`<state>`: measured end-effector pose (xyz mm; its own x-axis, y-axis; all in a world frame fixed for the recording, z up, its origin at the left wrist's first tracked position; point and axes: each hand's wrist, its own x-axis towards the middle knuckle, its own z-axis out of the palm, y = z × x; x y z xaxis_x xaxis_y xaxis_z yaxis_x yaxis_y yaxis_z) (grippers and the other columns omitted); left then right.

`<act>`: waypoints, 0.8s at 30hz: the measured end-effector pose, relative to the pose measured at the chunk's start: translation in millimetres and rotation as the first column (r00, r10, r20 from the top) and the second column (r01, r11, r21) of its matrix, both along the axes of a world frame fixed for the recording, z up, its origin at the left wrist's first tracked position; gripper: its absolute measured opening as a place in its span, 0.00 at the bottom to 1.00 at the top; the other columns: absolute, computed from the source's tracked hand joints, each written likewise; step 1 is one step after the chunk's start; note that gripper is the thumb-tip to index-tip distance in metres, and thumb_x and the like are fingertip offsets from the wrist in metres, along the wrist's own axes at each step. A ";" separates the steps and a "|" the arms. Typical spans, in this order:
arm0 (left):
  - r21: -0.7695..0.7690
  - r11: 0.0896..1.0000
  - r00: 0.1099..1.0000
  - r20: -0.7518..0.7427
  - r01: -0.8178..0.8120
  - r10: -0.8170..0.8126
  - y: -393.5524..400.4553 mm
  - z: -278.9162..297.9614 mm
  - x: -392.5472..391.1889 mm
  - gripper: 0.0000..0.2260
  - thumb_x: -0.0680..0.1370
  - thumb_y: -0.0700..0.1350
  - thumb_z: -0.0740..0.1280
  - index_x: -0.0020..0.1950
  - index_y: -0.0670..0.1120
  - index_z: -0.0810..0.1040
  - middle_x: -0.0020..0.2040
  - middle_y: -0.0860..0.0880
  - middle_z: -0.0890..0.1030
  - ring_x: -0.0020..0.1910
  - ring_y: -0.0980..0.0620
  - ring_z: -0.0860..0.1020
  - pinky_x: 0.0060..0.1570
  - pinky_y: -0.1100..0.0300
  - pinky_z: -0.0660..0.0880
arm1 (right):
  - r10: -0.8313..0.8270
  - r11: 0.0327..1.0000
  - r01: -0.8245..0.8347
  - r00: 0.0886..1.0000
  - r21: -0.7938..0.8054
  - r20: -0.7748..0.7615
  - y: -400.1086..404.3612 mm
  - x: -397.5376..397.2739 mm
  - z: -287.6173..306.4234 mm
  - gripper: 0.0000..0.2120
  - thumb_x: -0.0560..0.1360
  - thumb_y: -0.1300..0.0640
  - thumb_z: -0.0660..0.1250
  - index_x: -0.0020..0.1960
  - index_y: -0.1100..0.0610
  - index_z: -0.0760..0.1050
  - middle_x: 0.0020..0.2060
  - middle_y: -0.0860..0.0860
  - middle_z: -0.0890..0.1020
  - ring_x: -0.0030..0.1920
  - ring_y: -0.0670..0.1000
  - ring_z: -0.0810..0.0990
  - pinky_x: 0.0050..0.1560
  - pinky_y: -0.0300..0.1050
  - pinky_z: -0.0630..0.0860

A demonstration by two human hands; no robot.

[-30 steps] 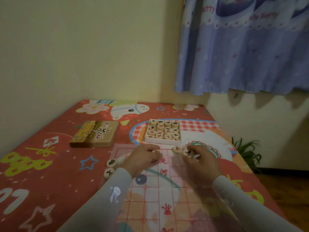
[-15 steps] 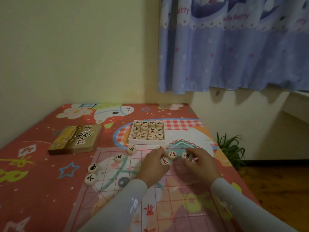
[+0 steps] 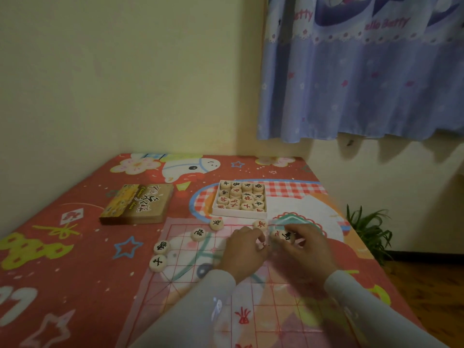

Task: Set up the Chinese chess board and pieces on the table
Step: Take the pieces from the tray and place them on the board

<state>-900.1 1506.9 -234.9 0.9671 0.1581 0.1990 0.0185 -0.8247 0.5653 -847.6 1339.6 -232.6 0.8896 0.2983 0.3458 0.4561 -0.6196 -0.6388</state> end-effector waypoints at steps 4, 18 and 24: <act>-0.062 0.997 0.997 0.065 -0.043 0.047 43.0 8.9 -11.2 0.11 0.77 0.54 0.63 0.54 0.51 0.78 0.53 0.51 0.77 0.52 0.51 0.74 0.54 0.52 0.74 | 0.070 0.997 -0.070 0.998 -0.019 0.000 27.1 -5.1 7.5 0.17 0.72 0.52 0.71 0.60 0.51 0.78 0.52 0.46 0.79 0.50 0.45 0.76 0.51 0.39 0.74; 0.325 0.801 0.826 -0.094 -0.502 0.556 269.6 -24.9 -80.2 0.21 0.77 0.59 0.53 0.59 0.49 0.77 0.58 0.41 0.77 0.59 0.39 0.74 0.60 0.48 0.71 | 0.387 0.910 -0.394 0.919 -0.126 -0.080 166.8 -31.7 25.3 0.18 0.75 0.51 0.67 0.64 0.52 0.75 0.57 0.47 0.78 0.54 0.47 0.76 0.59 0.41 0.72; 0.392 0.777 0.815 -0.106 -0.492 0.569 260.3 -34.1 -97.8 0.37 0.69 0.65 0.37 0.68 0.54 0.71 0.72 0.44 0.67 0.71 0.42 0.62 0.70 0.48 0.56 | 0.422 0.879 -0.441 0.896 -0.180 -0.137 214.6 -27.1 30.1 0.10 0.75 0.52 0.67 0.55 0.51 0.76 0.49 0.46 0.79 0.49 0.48 0.77 0.48 0.39 0.73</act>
